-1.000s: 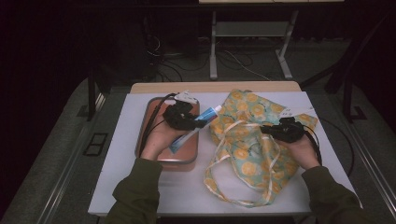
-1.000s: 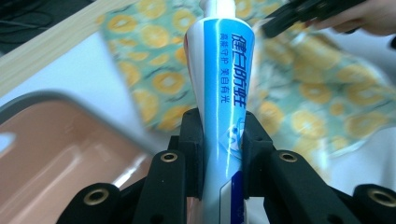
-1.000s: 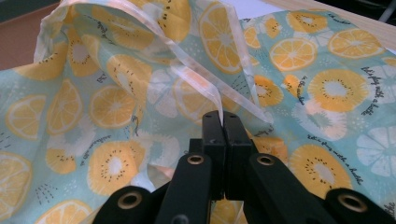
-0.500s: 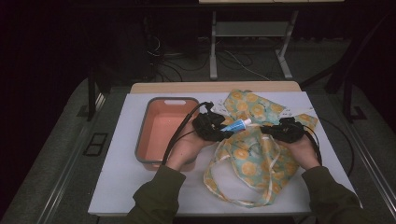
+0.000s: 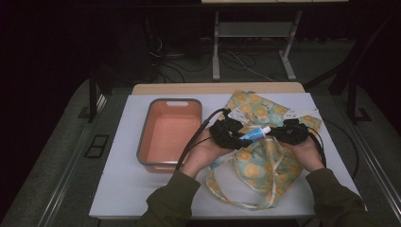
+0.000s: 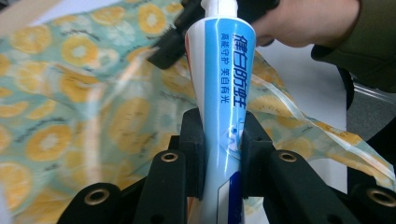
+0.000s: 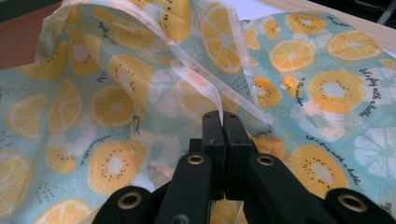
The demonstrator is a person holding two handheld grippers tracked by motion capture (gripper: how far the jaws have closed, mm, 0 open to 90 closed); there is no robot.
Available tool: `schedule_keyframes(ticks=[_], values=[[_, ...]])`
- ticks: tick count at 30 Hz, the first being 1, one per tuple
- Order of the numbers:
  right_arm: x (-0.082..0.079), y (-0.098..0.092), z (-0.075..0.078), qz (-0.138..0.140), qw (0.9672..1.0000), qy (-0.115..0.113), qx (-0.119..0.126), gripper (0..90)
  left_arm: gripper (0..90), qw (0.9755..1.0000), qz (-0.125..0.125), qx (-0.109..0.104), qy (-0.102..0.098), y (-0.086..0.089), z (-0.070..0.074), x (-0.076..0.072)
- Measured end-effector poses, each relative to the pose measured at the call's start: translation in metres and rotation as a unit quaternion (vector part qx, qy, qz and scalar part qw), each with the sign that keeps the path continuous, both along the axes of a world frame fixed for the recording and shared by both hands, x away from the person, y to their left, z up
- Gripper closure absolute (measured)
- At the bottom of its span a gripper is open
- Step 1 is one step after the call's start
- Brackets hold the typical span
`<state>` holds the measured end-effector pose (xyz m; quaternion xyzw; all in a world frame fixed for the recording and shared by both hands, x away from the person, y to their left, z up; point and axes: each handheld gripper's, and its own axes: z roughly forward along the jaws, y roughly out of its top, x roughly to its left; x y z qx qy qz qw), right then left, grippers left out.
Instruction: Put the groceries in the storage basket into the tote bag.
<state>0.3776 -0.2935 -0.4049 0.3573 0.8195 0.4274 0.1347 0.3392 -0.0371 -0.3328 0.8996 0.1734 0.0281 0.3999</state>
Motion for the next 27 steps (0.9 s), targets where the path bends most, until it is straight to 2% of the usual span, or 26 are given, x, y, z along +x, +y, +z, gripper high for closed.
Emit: schedule_keyframes(ticks=[3, 8, 14, 19, 23, 27], values=[[0.000, -0.002, 0.001, -0.001, 1.0000, 0.000, 0.001, 89.6, 74.4, 0.9999, -0.002, -0.004, 0.013, -0.008, -0.012, -0.003], [-0.002, -0.003, 0.002, -0.001, 1.0000, -0.002, 0.002, 89.6, 74.4, 0.9995, 0.002, 0.008, 0.030, -0.017, -0.034, -0.003], [-0.002, -0.004, 0.002, -0.001, 1.0000, -0.004, 0.004, 89.6, 74.4, 0.9977, 0.016, 0.043, 0.049, -0.027, -0.063, 0.000], [-0.002, -0.005, 0.003, -0.002, 1.0000, -0.006, 0.006, 89.5, 74.2, 0.9943, 0.029, 0.078, 0.067, -0.032, -0.086, 0.006], [-0.003, -0.008, 0.006, -0.004, 0.9998, -0.012, 0.015, 89.6, 73.9, 0.9933, 0.036, 0.080, 0.075, -0.033, -0.092, 0.009], [-0.005, -0.011, 0.014, -0.003, 0.9993, -0.021, 0.030, 89.6, 73.3, 0.9933, 0.045, 0.080, 0.071, -0.036, -0.094, 0.011]])
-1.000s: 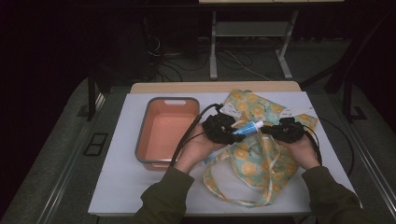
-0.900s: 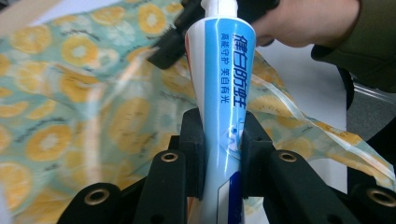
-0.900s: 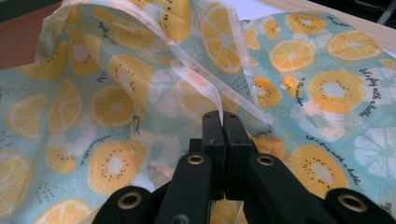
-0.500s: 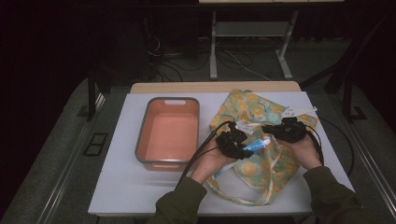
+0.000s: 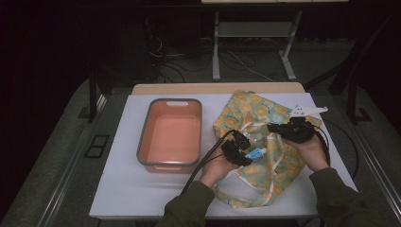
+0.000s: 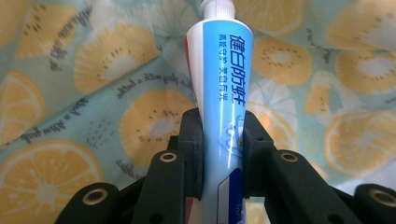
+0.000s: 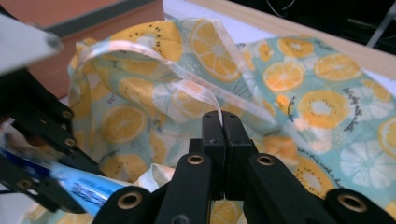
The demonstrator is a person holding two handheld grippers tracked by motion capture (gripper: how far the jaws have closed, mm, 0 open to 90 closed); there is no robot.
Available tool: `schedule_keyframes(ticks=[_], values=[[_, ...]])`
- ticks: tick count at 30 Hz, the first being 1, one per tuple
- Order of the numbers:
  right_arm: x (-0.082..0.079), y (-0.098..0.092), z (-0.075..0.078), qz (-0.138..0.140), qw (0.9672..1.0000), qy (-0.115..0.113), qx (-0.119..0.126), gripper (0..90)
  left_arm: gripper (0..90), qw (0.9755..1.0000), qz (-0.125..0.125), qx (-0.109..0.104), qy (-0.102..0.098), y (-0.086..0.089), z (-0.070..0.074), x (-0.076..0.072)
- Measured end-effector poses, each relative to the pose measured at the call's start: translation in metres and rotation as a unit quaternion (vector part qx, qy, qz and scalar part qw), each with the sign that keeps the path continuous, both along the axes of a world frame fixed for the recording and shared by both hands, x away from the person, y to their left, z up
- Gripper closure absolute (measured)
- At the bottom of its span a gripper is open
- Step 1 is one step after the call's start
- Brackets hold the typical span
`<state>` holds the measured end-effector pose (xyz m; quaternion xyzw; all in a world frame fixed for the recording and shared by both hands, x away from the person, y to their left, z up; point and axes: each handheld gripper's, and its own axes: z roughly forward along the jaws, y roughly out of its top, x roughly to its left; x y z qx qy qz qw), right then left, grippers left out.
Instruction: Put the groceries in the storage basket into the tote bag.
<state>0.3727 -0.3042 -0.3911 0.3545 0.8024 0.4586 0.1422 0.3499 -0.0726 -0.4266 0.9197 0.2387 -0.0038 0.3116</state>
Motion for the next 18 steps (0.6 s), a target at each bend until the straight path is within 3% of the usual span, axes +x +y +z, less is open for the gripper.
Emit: schedule_keyframes(ticks=[5, 8, 12, 18], values=[[-0.001, 0.001, 0.000, 0.000, 1.0000, 0.000, -0.002, 89.6, 68.4, 0.9999, 0.002, -0.015, -0.006, 0.001, -0.003, 0.002], [-0.001, 0.001, -0.001, 0.002, 1.0000, 0.001, -0.005, 89.6, 52.0, 0.9994, 0.004, -0.027, -0.020, 0.007, 0.003, -0.001], [0.000, 0.001, -0.002, 0.001, 1.0000, 0.003, -0.005, 89.6, 37.3, 0.9989, -0.004, -0.030, -0.036, 0.016, 0.011, -0.011], [0.000, 0.001, -0.003, -0.001, 1.0000, 0.004, -0.007, 89.6, 38.1, 0.9990, 0.006, -0.015, -0.043, 0.029, 0.006, -0.024]])
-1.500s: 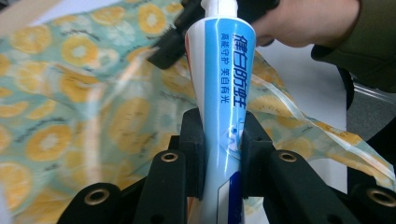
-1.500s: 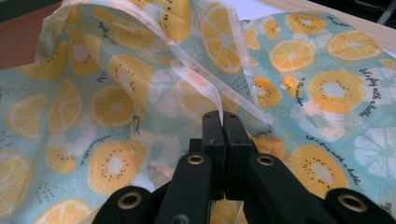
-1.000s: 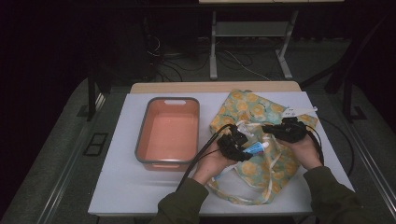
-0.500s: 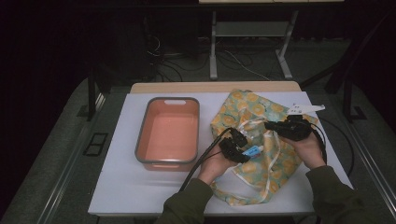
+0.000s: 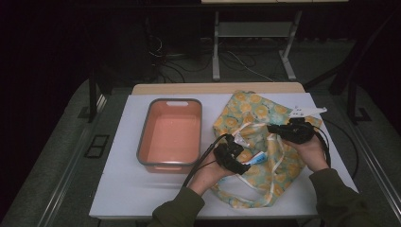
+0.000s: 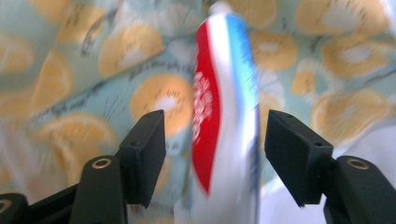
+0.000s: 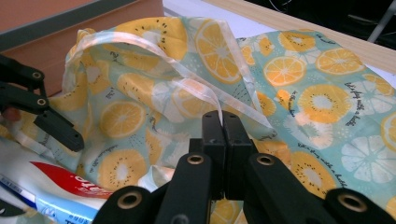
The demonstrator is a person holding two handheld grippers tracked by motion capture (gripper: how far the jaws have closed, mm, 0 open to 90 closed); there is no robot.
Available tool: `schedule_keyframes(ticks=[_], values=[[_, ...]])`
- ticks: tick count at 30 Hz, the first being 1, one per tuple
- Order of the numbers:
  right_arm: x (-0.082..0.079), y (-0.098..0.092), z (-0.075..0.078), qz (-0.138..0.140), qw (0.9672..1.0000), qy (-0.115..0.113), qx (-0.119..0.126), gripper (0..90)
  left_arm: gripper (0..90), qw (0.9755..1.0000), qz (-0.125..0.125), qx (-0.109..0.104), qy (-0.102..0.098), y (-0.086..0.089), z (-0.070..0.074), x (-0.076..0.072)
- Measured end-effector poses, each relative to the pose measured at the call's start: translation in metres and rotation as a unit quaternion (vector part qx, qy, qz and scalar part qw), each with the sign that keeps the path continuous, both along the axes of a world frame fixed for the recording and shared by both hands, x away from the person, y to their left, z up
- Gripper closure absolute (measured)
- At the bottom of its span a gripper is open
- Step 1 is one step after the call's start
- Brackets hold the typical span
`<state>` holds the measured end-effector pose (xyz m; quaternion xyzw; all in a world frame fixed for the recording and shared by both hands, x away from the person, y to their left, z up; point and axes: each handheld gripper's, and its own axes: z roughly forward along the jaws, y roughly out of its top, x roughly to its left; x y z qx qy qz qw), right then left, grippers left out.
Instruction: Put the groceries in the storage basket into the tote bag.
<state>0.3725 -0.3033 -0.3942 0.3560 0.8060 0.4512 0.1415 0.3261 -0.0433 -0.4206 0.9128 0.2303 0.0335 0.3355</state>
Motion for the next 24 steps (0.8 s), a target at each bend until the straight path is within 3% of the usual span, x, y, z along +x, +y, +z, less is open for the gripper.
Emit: schedule_keyframes(ticks=[3, 11, 13, 19, 24], values=[[0.000, 0.000, 0.000, 0.000, 1.0000, 0.000, 0.000, 89.6, 40.4, 1.0000, 0.001, -0.003, 0.007, 0.006, -0.003, -0.006], [0.000, 0.000, -0.001, 0.000, 1.0000, 0.002, -0.002, 89.6, 43.3, 0.9997, 0.000, 0.024, -0.001, 0.020, -0.009, -0.025], [0.000, 0.000, -0.001, 0.000, 1.0000, 0.002, -0.001, 89.6, 53.4, 0.9996, 0.004, 0.026, -0.012, 0.022, -0.009, -0.027], [0.000, 0.001, -0.001, 0.001, 1.0000, 0.001, -0.003, 89.6, 66.7, 0.9998, -0.001, 0.021, -0.002, 0.024, -0.007, -0.025], [0.000, 0.000, -0.001, 0.000, 1.0000, 0.000, -0.001, 89.6, 72.7, 0.9999, 0.008, 0.012, -0.004, 0.017, -0.004, -0.023]])
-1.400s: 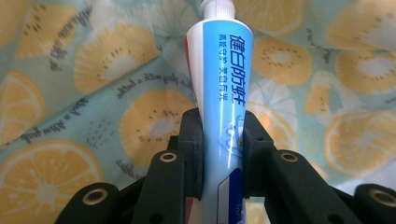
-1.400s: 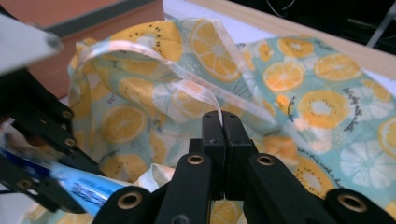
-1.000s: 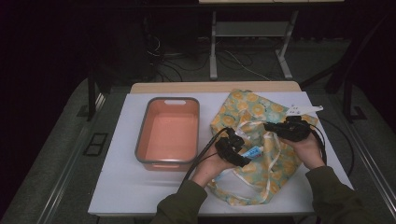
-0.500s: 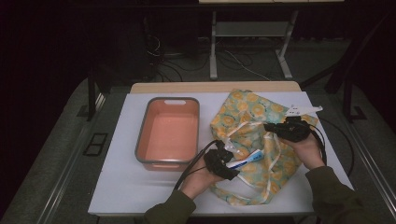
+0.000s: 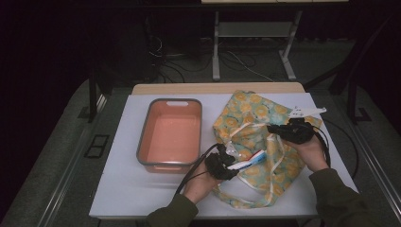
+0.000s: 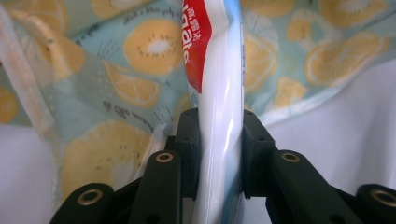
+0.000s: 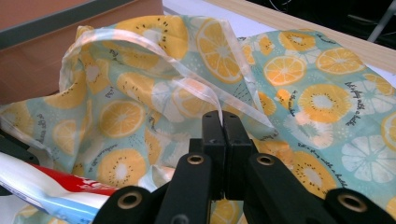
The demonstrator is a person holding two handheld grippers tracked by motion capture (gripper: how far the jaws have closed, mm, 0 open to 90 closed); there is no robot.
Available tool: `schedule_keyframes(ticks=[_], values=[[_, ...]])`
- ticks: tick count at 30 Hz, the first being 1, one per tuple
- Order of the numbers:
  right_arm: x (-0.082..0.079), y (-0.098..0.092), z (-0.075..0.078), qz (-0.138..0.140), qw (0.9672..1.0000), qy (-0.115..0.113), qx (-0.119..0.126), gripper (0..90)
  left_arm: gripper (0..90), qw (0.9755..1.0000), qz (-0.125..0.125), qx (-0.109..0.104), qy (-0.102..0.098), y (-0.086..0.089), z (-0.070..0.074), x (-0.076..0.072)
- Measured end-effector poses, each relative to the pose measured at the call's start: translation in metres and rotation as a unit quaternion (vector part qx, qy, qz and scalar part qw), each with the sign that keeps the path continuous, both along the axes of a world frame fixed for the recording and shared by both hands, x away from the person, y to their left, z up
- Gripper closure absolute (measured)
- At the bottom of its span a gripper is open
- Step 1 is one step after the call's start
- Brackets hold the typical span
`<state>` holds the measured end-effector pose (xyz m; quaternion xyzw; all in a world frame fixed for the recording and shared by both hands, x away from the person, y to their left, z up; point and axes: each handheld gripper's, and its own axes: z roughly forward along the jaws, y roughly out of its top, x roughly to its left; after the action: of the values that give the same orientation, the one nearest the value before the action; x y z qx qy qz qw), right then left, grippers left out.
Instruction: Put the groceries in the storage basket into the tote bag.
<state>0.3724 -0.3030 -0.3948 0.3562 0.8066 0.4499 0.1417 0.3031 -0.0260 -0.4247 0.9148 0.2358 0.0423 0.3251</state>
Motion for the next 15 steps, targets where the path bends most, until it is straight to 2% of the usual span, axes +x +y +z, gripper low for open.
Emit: schedule_keyframes(ticks=[7, 15], values=[[0.000, -0.001, 0.001, 0.001, 1.0000, -0.003, 0.005, 89.6, 74.2, 0.9999, 0.006, -0.007, -0.009, -0.017, 0.002, 0.010], [-0.002, 0.000, 0.008, 0.007, 0.9996, -0.010, 0.025, 89.6, 74.5, 0.9996, 0.009, -0.021, -0.017, -0.037, 0.003, 0.026]])
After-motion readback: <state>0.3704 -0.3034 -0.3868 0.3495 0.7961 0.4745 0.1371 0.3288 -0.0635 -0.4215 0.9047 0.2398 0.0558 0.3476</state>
